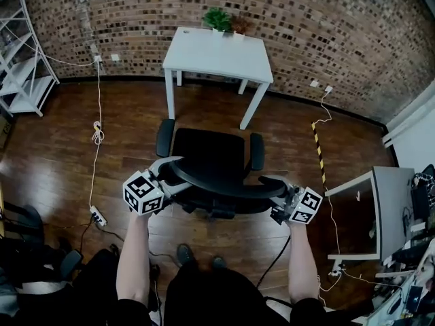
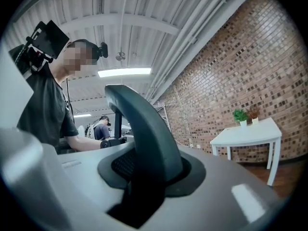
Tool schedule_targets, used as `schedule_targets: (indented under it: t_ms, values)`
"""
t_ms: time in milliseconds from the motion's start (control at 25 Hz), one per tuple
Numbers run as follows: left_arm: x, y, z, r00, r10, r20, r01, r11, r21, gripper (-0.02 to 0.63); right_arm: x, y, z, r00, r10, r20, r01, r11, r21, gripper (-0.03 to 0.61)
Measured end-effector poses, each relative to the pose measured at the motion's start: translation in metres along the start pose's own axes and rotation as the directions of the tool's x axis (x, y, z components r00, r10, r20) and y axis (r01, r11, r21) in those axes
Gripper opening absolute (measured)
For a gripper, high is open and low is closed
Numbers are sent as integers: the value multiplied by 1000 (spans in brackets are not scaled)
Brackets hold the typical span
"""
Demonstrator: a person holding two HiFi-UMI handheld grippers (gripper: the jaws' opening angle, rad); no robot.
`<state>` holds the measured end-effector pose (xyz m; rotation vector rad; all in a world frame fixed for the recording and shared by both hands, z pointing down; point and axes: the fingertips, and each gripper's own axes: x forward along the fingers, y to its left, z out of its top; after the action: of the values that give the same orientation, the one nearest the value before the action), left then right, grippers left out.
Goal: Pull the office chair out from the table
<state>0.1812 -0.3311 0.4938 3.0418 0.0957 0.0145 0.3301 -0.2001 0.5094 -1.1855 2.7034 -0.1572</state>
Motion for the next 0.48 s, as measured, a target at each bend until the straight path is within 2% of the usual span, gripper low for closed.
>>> schedule_targets:
  t_ms: [120,280,480]
  values:
    - [-9,-51,1,1000,26,-3,-26,999,-22,396,-27,42,8,1000,23,2,-23,1000,6,140]
    - [-17,-112,9,998,59,-11,-58,998,9,401,-60,91,21,998,65,16,-65,998,-1,137]
    - [1,-148,15,992,121,24,-121,993,6,417,-99,109,44,995,97,32,-96,995,-24,133]
